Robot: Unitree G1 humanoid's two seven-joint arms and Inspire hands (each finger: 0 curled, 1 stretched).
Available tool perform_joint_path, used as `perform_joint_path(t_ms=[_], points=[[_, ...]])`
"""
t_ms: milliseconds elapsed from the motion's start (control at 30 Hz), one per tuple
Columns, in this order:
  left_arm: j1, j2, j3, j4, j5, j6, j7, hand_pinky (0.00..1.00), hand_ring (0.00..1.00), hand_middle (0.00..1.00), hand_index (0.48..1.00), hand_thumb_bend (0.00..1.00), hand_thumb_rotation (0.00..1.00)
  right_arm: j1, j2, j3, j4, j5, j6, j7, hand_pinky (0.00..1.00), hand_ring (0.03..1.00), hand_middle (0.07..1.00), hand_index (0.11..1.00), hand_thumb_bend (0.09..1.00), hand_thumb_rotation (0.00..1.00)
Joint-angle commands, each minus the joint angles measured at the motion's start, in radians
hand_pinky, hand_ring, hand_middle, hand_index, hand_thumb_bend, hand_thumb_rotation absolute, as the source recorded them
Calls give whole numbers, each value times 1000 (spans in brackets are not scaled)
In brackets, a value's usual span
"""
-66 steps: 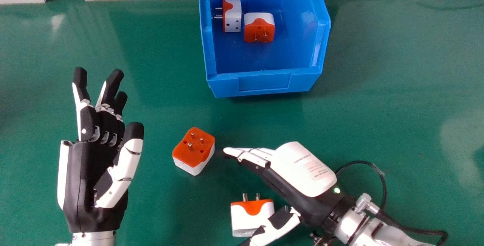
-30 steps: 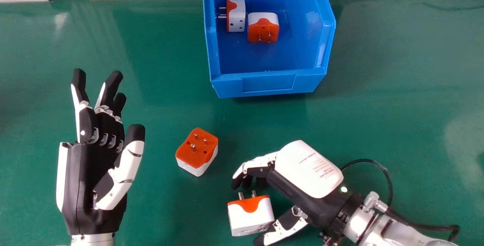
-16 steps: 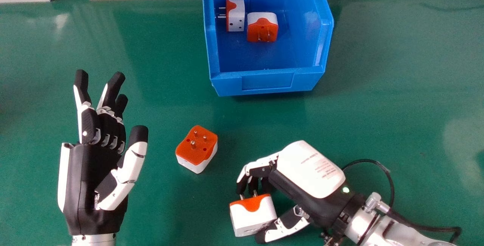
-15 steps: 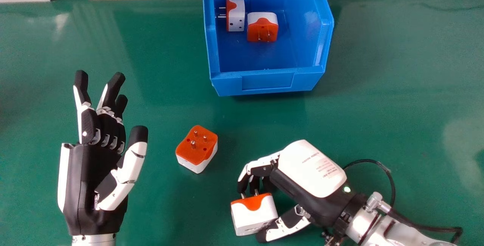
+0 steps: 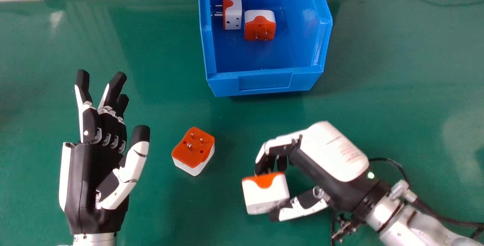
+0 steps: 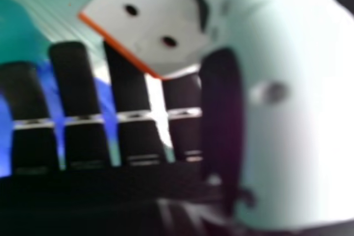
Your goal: Pick all objects and put in blue box
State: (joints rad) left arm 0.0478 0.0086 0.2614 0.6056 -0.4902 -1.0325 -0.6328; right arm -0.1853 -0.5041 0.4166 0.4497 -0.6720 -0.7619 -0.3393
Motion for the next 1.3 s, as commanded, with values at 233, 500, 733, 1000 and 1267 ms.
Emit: perform_joint_path(t_ms=[233, 500, 733, 1000, 1267], points=[[-18, 0, 2, 0, 9, -24, 9, 1000, 986, 938, 874, 321, 197, -19, -6, -156, -165, 148, -88, 63, 353, 414, 479, 493, 530, 0], [-28, -1, 0, 16, 12, -29, 9, 1000, 984, 937, 874, 313, 176, -137, 20, -284, -228, 148, -90, 47, 368, 425, 481, 491, 530, 0], [-31, -2, 0, 22, 16, -32, 11, 1000, 982, 936, 875, 315, 173, -285, 73, -327, -177, 114, -100, -3, 356, 419, 476, 495, 529, 0], [-35, -4, 1, 31, 7, -36, 7, 1000, 978, 934, 876, 312, 165, -431, 102, -329, -96, 117, -76, -2, 350, 412, 471, 499, 529, 0], [-41, -7, -2, 38, 6, -38, 3, 1000, 976, 933, 877, 310, 158, -583, 134, -310, -2, 75, -6, -22, 358, 411, 468, 503, 528, 0]])
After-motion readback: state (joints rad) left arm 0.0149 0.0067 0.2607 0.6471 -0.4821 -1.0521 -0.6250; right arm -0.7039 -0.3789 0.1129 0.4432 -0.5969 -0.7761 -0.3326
